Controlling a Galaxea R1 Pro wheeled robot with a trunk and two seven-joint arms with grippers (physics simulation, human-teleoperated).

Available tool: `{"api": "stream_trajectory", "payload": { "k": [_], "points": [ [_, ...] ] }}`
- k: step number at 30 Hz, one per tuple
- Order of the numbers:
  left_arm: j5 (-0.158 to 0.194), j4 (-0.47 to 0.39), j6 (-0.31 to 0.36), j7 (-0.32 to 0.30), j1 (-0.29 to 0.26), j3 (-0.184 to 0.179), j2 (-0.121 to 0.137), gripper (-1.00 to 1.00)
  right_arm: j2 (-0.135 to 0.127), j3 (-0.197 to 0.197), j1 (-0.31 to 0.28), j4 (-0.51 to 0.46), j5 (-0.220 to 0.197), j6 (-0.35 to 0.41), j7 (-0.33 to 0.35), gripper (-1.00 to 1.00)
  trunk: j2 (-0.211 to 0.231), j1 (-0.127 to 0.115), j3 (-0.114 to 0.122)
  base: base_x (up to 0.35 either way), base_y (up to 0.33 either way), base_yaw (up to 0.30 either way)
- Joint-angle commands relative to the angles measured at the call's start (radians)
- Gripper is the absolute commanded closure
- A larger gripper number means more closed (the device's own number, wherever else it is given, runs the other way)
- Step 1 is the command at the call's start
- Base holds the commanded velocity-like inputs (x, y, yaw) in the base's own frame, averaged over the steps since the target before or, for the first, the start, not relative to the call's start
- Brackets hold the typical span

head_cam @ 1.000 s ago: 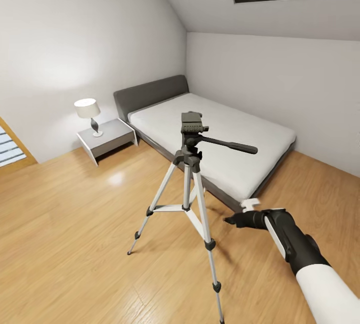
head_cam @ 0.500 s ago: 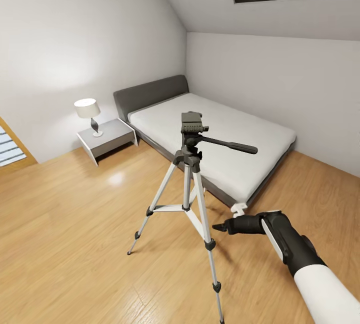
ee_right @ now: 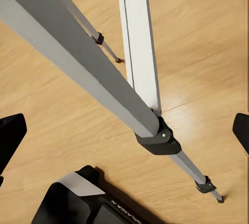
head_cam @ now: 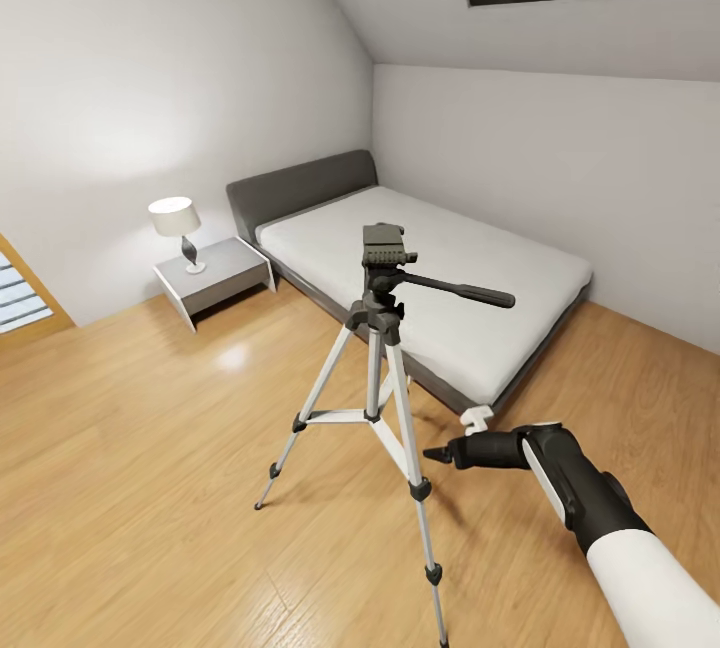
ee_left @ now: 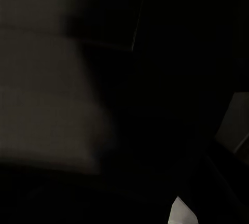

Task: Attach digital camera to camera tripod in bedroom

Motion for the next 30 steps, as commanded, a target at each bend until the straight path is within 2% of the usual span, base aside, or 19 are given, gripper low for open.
{"api": "stream_trajectory", "payload": {
  "k": [1,5,9,12,30],
  "points": [
    [0.006,0.000,-0.001,0.002,-0.001,-0.008,0.000,1.00,-0.001,0.001,-0.001,-0.002,0.004,-0.003,0.002,-1.00,-0.002,0.001,-0.002,0.000,0.000,0.000],
    [0.006,0.000,-0.001,0.002,-0.001,-0.008,0.000,1.00,0.002,0.000,-0.001,-0.003,0.004,-0.047,-0.002,-1.00,-0.002,0.001,-0.002,0.000,0.000,0.000],
    [0.006,0.000,-0.001,0.002,-0.001,-0.008,0.000,1.00,0.015,0.000,-0.001,-0.004,0.002,-0.134,-0.002,-1.00,-0.002,0.001,-0.002,0.000,0.000,0.000],
    [0.006,0.000,-0.001,0.002,-0.001,-0.008,0.000,1.00,0.024,0.000,-0.001,-0.006,0.000,-0.160,0.002,-1.00,-0.002,0.001,-0.002,0.000,0.000,0.000],
    [0.006,0.000,-0.001,0.002,-0.001,-0.008,0.000,1.00,0.062,-0.001,-0.001,-0.047,-0.002,-0.173,0.054,-1.00,-0.002,0.001,-0.002,0.000,0.000,0.000]
  ]
}}
